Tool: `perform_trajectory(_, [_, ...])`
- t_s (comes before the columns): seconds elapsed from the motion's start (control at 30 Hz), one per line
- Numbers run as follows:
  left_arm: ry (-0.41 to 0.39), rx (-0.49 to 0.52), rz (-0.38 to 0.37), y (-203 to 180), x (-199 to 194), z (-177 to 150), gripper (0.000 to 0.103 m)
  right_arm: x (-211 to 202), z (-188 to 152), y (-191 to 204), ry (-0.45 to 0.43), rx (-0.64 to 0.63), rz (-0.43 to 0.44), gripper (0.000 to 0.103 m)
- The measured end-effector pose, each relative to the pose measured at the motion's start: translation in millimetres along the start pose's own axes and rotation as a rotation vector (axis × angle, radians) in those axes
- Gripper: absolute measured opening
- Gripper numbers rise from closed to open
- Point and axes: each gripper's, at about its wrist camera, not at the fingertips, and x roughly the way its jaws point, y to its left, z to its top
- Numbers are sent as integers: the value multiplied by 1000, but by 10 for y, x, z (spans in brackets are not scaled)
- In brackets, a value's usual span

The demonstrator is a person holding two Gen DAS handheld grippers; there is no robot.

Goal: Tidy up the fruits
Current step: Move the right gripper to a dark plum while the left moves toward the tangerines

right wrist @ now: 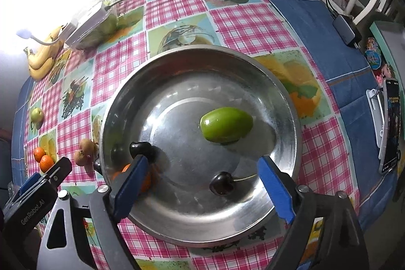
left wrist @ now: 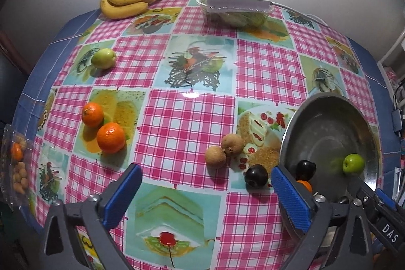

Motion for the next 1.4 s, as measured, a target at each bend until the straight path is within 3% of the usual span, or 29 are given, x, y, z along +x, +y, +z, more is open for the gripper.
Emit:
perform_trajectory(0.07, [-8,-5,9,17,-8,7,103,1,-3,5,-4,-5,0,102])
perform_trajectory(0.37, [-15,-48,10,152,-26,38,103,-18,9,75,-24,-32,-8,102])
perform_trajectory(0.53, [-40,-51,33,251,-82,68,103,-89,15,175,-53,-50,50,102])
perform_trajectory(0.8, [-99,-107,92,602,-225,140,103,-225,-3,597,-130,-170,131,102])
perform_trajectory(1.23, [-87,-223,88,1053,-181,167,103,-69,-133,1322,-79,-359,192,102])
perform_trajectory(1.33, [-83,-247,85,1126,-177,166,103,-44,-167,1417,-75,-396,177,95])
perform_trajectory(1.4, [-71,-251,75,1141,-151,162,103,0,-188,1470,-60,-420,171,80])
